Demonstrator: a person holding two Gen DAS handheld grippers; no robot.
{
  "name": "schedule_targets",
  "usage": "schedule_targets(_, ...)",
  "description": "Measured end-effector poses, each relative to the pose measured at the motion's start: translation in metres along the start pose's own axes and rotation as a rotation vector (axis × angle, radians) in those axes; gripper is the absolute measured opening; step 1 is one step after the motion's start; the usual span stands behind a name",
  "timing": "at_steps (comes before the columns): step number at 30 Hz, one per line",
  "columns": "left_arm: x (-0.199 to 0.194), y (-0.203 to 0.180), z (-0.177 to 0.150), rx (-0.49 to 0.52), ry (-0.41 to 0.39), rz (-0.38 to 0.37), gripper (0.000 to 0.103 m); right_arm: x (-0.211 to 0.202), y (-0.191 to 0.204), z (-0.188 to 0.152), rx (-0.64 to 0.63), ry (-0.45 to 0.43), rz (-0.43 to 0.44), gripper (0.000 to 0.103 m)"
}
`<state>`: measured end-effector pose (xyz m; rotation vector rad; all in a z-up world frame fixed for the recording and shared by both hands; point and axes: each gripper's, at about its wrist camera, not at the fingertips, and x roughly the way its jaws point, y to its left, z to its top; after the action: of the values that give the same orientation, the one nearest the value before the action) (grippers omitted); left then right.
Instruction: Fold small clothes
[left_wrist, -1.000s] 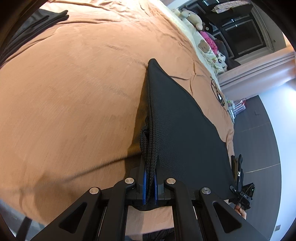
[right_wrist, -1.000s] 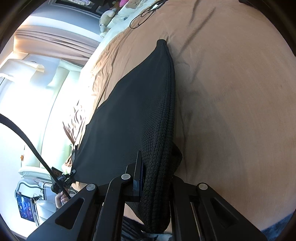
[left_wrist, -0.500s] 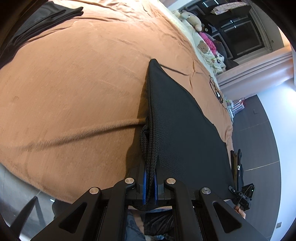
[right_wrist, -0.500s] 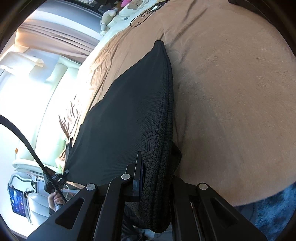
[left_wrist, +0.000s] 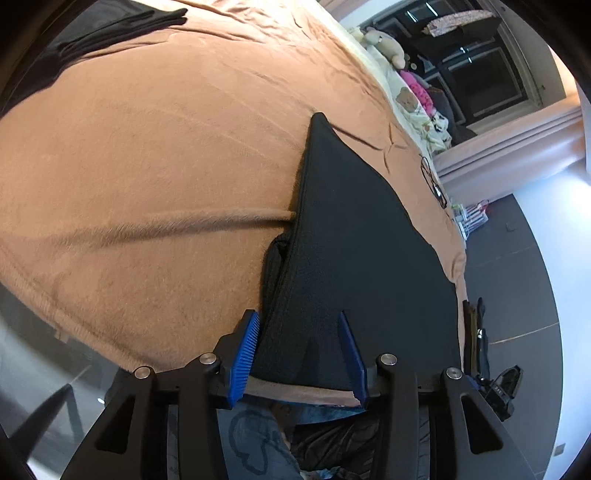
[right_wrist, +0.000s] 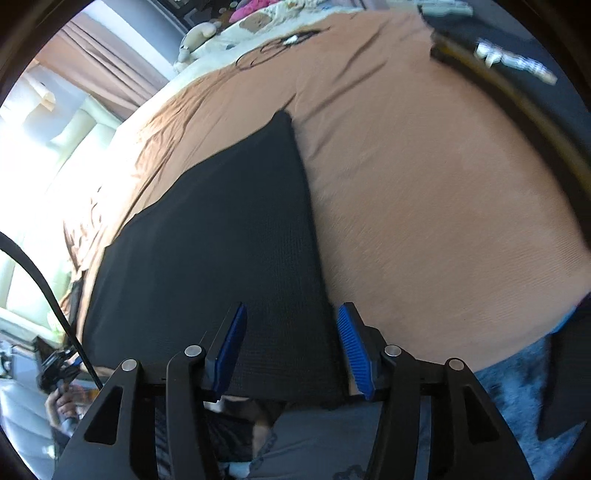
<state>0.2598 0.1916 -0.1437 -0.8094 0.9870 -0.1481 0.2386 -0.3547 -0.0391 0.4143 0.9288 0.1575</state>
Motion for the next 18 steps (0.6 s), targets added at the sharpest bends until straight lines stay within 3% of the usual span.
schedule_targets(7,-0.011,0.016,-0.016,-0.071,-0.038,-0.004,0.046,-0.011,0.057,0.004,-0.118,-0.039,-0.013,0.050)
schedule_targets(13,-0.013,0.030,-0.030,-0.114,-0.037,-0.041,0.046,0.016,0.110,-0.001,-0.216,0.003,0.039,0.050)
schedule_targets(18,-0.011,0.036,-0.028,-0.133,-0.047,-0.102,0.046,0.044,0.133,0.001,-0.265,0.040,0.078,0.050)
